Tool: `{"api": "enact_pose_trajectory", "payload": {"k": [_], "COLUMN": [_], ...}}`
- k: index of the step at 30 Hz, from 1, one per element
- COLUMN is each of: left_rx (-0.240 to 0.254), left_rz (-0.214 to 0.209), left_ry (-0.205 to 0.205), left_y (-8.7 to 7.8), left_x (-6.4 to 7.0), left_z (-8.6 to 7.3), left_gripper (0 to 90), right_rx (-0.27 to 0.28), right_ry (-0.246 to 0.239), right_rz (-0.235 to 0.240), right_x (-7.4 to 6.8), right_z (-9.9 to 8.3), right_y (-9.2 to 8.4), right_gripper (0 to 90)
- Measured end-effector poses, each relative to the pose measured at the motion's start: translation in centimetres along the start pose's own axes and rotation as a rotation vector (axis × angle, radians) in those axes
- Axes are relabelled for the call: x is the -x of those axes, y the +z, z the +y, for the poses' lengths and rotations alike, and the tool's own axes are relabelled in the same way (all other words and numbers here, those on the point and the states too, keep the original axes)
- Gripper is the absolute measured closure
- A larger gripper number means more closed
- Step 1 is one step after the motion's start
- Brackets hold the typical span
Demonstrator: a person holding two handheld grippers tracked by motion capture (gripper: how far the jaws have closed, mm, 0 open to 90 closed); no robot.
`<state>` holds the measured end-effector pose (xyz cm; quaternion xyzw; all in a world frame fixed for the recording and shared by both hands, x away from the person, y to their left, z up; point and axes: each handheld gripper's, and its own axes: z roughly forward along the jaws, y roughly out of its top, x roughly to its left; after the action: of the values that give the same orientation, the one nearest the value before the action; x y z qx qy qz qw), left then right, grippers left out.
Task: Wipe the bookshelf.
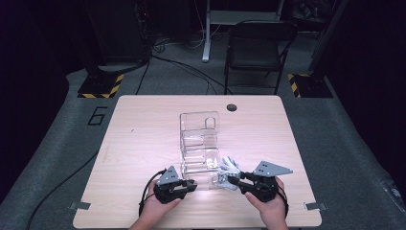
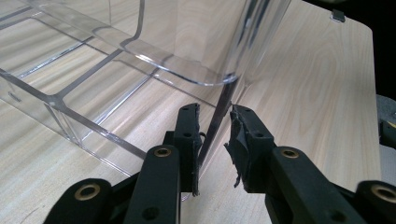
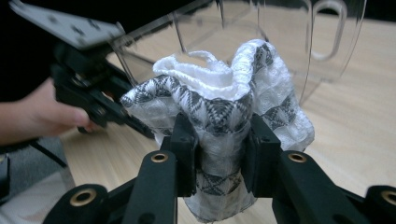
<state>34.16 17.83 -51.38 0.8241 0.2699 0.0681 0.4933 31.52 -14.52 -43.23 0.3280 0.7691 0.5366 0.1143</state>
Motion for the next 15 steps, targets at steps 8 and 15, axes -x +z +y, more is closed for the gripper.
{"api": "enact_pose_trajectory", "payload": {"k": [8, 15], "left_rx": [-0.011, -0.011], "left_rz": [-0.009, -0.014], "left_ry": [-0.001, 0.011], "left_y": [0.2, 0.4], "left_x": [0.3, 0.7], "left_z": [0.1, 0.1], "left_gripper": [73.4, 75.1], "right_rx": [0.031, -0.126], "right_ry": [-0.105, -0.139], "right_rz": [0.013, -0.043], "right_x": [-2.7, -3.4], "right_z": [1.5, -1.1], "right_y": [-1.1, 2.5], "right_gripper": [70.0, 70.4]}}
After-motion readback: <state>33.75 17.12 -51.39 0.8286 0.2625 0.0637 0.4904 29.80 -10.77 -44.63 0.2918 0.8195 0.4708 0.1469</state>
